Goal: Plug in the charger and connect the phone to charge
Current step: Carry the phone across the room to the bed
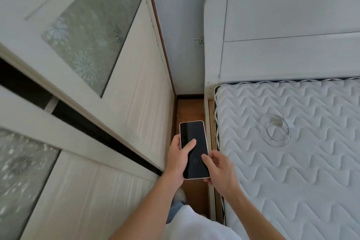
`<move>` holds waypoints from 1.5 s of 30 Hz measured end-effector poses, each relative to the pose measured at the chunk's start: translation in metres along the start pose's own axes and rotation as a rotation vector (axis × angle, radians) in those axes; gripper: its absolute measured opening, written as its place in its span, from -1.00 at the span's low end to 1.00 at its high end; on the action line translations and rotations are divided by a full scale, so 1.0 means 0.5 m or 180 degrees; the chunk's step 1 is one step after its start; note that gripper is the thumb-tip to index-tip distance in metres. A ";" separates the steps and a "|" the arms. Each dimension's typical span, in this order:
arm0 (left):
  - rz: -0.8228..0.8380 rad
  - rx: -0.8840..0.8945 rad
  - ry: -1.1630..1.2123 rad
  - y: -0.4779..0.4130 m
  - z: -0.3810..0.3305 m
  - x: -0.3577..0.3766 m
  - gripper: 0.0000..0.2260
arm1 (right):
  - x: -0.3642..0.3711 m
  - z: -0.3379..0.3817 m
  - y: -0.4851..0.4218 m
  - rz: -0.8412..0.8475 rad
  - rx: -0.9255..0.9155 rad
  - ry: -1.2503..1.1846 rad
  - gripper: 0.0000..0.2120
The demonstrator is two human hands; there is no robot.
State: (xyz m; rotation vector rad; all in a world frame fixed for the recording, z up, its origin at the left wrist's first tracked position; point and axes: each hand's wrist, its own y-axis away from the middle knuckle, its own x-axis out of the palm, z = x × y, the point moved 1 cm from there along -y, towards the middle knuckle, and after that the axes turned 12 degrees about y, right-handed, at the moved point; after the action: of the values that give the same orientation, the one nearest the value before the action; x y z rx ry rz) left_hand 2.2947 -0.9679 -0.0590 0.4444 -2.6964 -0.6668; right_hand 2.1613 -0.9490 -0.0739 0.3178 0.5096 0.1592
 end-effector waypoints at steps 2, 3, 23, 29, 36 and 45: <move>0.0023 -0.0029 0.0006 -0.041 -0.011 0.013 -0.86 | -0.009 0.012 -0.037 -0.0051 -0.0004 0.0034 -0.83; 0.0044 -0.0059 -0.0003 -0.062 -0.014 0.020 -0.86 | -0.013 0.016 -0.056 -0.0079 0.0011 0.0039 -0.82; 0.1418 -0.0682 -0.0668 -0.599 -0.207 0.363 -0.79 | -0.195 0.117 -0.541 -0.1171 0.0934 -0.0495 -0.79; 0.2033 -0.0994 -0.1053 -0.646 -0.196 0.492 -0.79 | -0.262 0.106 -0.564 -0.1784 0.1317 -0.0783 -0.79; 0.2425 -0.1115 -0.1368 -0.597 -0.134 0.577 -0.82 | -0.312 0.050 -0.503 -0.2220 0.1652 -0.1149 -0.77; 0.2279 -0.0975 -0.1579 -0.542 -0.072 0.564 -0.79 | -0.316 -0.021 -0.451 -0.2001 0.1652 -0.1161 -0.78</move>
State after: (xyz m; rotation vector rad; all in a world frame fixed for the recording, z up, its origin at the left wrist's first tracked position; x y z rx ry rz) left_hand 2.1143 -1.3149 -0.0958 -0.8267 -2.8008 -1.0212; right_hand 2.0359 -1.1939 -0.0872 0.6602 0.2606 -0.6430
